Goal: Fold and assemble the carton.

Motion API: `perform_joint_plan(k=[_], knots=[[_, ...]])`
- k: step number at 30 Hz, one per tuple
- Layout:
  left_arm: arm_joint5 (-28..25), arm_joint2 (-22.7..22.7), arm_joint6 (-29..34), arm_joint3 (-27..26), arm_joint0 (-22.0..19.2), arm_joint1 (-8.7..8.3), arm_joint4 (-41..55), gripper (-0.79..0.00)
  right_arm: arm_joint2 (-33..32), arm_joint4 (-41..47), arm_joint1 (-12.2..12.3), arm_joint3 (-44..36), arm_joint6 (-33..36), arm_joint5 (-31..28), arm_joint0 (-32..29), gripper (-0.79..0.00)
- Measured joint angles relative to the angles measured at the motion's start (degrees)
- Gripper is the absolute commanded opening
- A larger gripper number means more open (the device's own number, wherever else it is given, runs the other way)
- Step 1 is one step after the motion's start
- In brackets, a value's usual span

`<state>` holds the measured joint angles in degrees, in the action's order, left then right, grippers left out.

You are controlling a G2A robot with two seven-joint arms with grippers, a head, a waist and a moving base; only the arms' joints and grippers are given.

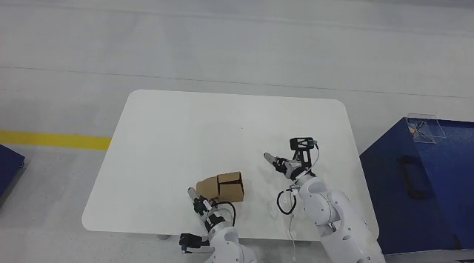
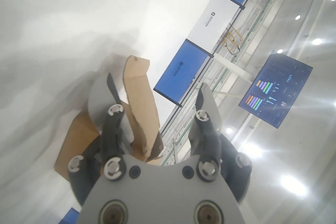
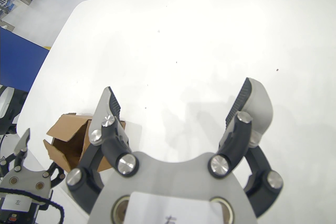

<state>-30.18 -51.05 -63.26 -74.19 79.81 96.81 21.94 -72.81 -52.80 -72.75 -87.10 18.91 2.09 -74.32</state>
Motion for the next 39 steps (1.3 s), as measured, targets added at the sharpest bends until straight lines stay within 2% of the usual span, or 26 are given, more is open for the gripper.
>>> perform_joint_plan(k=[7, 11, 13, 20, 28, 39], knots=[[-0.40, -4.51, 5.95, 0.08, 4.07, -1.44, -12.48, 0.000, -0.83, 0.39, 0.07, 0.06, 0.02, -0.48, -0.25, 0.000], [-1.04, -5.53, 8.66, 0.47, 5.54, -1.62, -15.09, 0.000, -1.20, 0.53, 0.10, -0.06, 0.16, -0.65, -0.29, 0.000], [-3.12, -5.76, 9.01, 1.30, 5.67, -1.55, -17.18, 0.000, -1.20, 0.50, 0.09, -0.15, 0.28, -0.73, -0.28, 0.000], [-11.33, -6.60, 7.67, 9.46, 2.82, -0.88, -25.50, 0.000, -1.42, 0.11, 0.14, -1.03, 0.52, -1.07, -0.72, 0.000], [-13.00, -6.75, 2.40, 18.05, -0.70, 0.48, -32.95, 0.000, -1.87, 0.29, 0.21, -1.01, 0.53, -1.62, -1.10, 0.000], [-11.76, -7.69, 3.28, 17.71, -0.86, 0.24, -34.28, 0.000, -1.86, 0.28, 0.21, -1.01, 0.53, -1.61, -1.09, 0.000]])
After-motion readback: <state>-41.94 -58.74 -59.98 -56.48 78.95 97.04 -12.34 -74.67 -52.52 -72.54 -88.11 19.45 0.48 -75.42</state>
